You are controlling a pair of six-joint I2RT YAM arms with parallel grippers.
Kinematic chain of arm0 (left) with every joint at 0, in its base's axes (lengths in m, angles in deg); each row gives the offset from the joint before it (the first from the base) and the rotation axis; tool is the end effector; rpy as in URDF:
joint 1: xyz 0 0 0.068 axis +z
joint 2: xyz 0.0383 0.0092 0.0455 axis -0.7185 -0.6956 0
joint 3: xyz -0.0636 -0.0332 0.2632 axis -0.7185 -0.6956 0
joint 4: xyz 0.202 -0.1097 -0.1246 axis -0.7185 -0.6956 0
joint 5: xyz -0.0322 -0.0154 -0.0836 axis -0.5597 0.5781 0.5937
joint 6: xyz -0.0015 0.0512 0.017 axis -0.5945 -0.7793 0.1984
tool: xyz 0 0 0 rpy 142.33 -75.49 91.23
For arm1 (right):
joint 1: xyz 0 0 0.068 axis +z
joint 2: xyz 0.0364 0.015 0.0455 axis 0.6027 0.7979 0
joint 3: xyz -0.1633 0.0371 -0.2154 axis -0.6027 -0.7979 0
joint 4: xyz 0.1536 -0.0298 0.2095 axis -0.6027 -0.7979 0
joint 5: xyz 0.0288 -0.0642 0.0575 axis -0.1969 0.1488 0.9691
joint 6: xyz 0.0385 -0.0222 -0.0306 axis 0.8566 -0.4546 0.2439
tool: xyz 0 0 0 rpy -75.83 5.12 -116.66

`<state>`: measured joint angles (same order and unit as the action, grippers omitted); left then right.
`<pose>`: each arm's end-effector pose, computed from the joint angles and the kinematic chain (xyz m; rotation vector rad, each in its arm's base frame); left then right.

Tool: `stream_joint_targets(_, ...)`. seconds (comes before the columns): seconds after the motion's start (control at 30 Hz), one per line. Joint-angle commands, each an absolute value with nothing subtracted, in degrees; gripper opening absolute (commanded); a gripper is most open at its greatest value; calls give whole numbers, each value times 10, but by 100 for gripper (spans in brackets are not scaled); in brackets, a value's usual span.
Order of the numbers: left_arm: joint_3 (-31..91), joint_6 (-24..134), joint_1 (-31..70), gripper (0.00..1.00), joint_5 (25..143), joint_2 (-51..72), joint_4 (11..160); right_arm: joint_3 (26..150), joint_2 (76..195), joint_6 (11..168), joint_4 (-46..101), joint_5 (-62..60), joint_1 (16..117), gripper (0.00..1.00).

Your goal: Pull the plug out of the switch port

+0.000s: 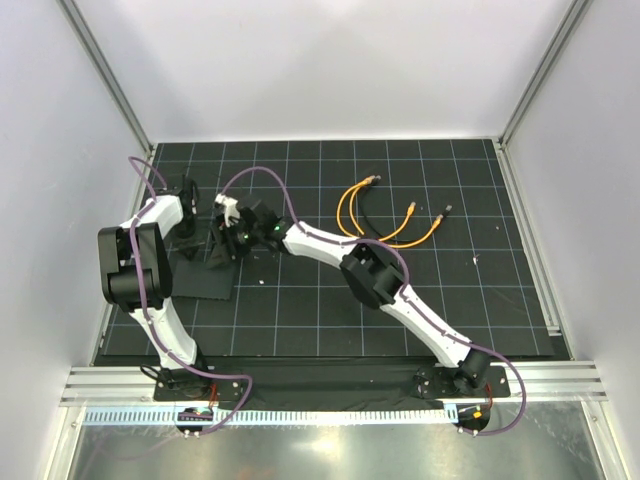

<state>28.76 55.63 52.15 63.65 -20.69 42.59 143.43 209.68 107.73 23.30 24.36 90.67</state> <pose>0.3524 0.0460 0.1688 -0.4895 2.8282 0.2855 0.3395 0.4935 0.1310 -0.9482 2.1098 1.3825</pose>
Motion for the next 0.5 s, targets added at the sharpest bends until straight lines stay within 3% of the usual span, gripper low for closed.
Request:
stream_joint_targets(0.0,286,577,521,0,628,-212,435,1424,2033,1077,202,186,887,70)
stream_joint_targets(0.17,284,584,521,0,633,-210,434,1450,2026,1030,140,173,887,72)
stream_joint_targets(0.47,287,599,520,0,634,-220,426,1388,1943,983,116,95,909,71)
